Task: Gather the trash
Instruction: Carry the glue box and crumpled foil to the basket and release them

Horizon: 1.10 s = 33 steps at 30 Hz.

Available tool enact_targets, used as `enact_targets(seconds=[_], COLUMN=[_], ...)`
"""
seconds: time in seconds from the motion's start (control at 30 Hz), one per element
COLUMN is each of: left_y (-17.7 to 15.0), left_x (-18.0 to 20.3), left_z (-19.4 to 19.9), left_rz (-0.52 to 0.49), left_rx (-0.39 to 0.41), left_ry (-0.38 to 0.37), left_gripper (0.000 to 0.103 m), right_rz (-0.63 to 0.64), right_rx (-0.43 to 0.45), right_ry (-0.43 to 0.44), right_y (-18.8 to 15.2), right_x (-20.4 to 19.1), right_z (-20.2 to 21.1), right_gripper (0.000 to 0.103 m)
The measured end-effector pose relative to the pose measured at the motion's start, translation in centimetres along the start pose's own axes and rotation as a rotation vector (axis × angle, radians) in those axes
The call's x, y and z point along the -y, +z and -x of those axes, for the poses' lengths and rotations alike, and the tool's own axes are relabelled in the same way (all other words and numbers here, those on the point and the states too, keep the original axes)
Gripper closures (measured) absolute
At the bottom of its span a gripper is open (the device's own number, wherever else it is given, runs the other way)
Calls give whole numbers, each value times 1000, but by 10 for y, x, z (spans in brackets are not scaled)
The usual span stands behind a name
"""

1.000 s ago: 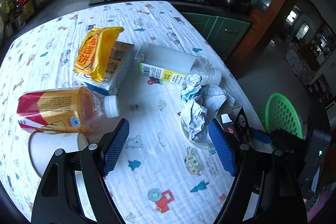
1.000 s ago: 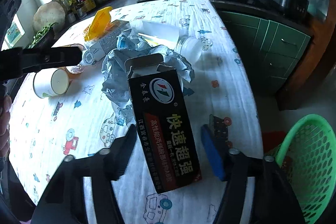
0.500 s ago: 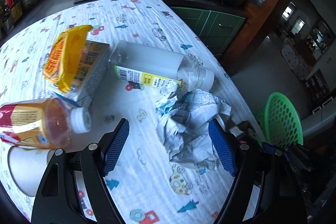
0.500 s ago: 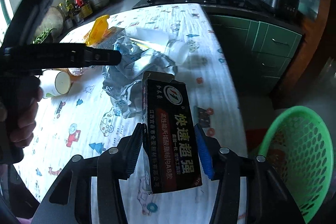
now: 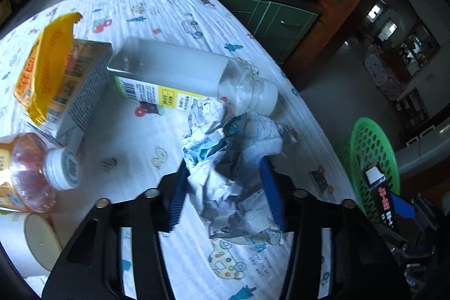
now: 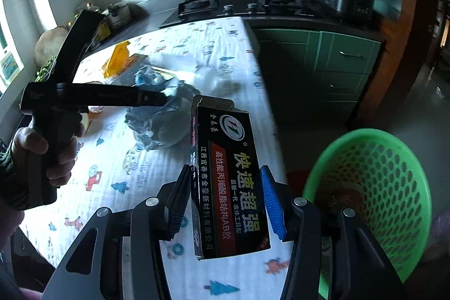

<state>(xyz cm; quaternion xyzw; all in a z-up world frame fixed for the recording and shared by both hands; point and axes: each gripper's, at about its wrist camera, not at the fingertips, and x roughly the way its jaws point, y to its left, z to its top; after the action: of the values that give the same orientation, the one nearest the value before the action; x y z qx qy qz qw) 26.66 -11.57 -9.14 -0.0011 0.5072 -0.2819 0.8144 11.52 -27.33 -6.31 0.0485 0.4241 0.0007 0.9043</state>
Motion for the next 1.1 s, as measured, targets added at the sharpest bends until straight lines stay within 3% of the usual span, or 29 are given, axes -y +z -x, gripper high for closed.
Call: enact_targets(seconds=[0.1, 0.27, 0.5, 0.73, 0.9, 1.1], left_y=[-4, -10, -18, -20, -20, -17], left_x=[3, 13, 28, 51, 83, 127], left_z=[1, 9, 35, 58, 64, 58], left_rz=[-14, -56, -105, -141, -187, -249], left_rx=[4, 22, 67, 108, 129, 126], left_ry=[-5, 24, 39, 7, -31, -79], left_gripper=[73, 79, 80, 80, 80, 80], right_rz=[-18, -55, -112, -188, -215, -222], right_rx=[1, 2, -6, -14, 0, 39], right_ry=[-25, -73, -148, -217, -252, -266], right_y=[-5, -14, -27, -34, -35, -42], right_x=[13, 37, 78, 123, 143, 148], right_z=[5, 11, 19, 23, 31, 53], right_gripper=[55, 55, 55, 54, 41, 36])
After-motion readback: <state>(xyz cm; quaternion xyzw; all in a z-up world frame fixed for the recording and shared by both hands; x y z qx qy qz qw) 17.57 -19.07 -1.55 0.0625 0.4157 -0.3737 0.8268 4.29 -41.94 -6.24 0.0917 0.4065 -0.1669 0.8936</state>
